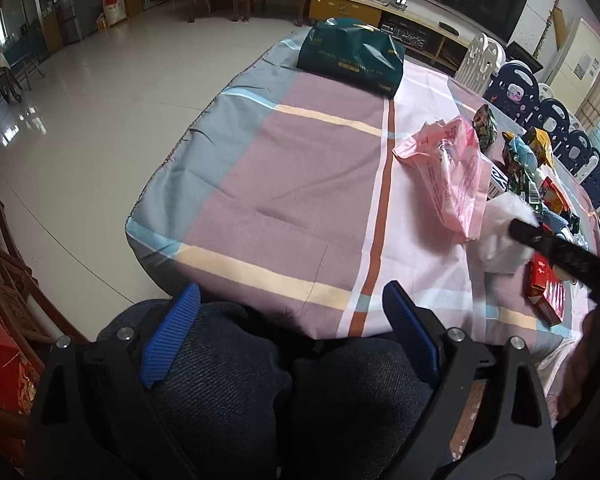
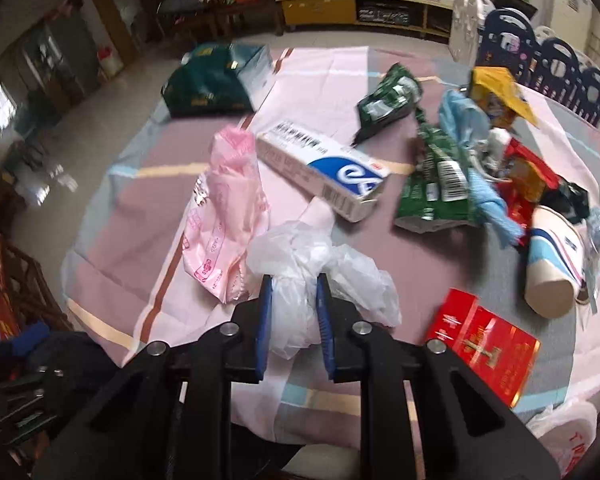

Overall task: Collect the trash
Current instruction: 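Grasp the crumpled white plastic bag with the right tool while the left tool moves toward the pink bag, then grasp the pink plastic bag with the left tool while the right tool carries the white bag to the bin, then open the right tool over the white bin to drop the white bag, then open the left tool over the white bin to drop the pink bag, then grasp the red cigarette box with the left tool while the right tool grasps the white paper cup, then drop the paper cup into the bin with the right tool while the left tool carries the red box over, then open the left tool over the bin to drop the red box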

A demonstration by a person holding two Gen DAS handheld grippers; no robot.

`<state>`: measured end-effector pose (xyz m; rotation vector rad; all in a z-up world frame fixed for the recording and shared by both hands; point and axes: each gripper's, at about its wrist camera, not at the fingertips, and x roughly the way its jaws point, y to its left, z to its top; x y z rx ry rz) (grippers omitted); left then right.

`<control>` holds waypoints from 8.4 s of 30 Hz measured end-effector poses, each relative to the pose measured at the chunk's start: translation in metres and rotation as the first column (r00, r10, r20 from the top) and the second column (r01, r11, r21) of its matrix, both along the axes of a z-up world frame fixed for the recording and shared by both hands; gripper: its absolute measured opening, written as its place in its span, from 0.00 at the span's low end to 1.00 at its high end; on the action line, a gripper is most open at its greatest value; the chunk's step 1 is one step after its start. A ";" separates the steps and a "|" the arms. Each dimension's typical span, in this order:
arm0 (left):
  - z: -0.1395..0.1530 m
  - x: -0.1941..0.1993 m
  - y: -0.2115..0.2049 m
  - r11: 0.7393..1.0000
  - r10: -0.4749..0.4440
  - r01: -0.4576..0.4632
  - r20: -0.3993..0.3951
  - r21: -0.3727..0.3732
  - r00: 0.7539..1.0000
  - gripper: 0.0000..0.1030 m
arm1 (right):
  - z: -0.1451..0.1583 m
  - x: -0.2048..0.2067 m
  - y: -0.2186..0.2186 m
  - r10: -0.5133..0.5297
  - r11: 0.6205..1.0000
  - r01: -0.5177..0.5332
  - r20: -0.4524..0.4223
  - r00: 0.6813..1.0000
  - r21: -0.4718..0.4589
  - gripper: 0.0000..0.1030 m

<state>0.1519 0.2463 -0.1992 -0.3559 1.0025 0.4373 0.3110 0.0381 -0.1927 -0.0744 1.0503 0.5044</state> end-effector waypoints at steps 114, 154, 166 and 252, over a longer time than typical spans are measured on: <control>0.110 -0.048 -0.268 0.676 -0.730 0.727 0.244 0.118 0.639 0.18 | 0.071 -0.212 -0.355 -0.764 0.645 0.762 0.079 0.640 0.063 0.79; -0.036 0.162 -0.228 0.804 -0.562 0.568 0.085 -0.177 0.823 0.25 | 0.009 -0.122 -0.307 -0.675 0.736 0.676 -0.033 0.737 0.038 0.79; 0.018 0.097 -0.159 0.918 -0.390 0.396 0.212 0.012 0.896 0.24 | -0.002 0.009 -0.202 -0.539 0.841 0.538 0.003 0.842 0.063 0.88; 0.036 0.000 -0.303 0.580 -0.785 0.814 0.250 -0.022 0.566 0.82 | 0.019 -0.190 -0.359 -0.800 0.599 0.796 0.013 0.600 0.084 0.84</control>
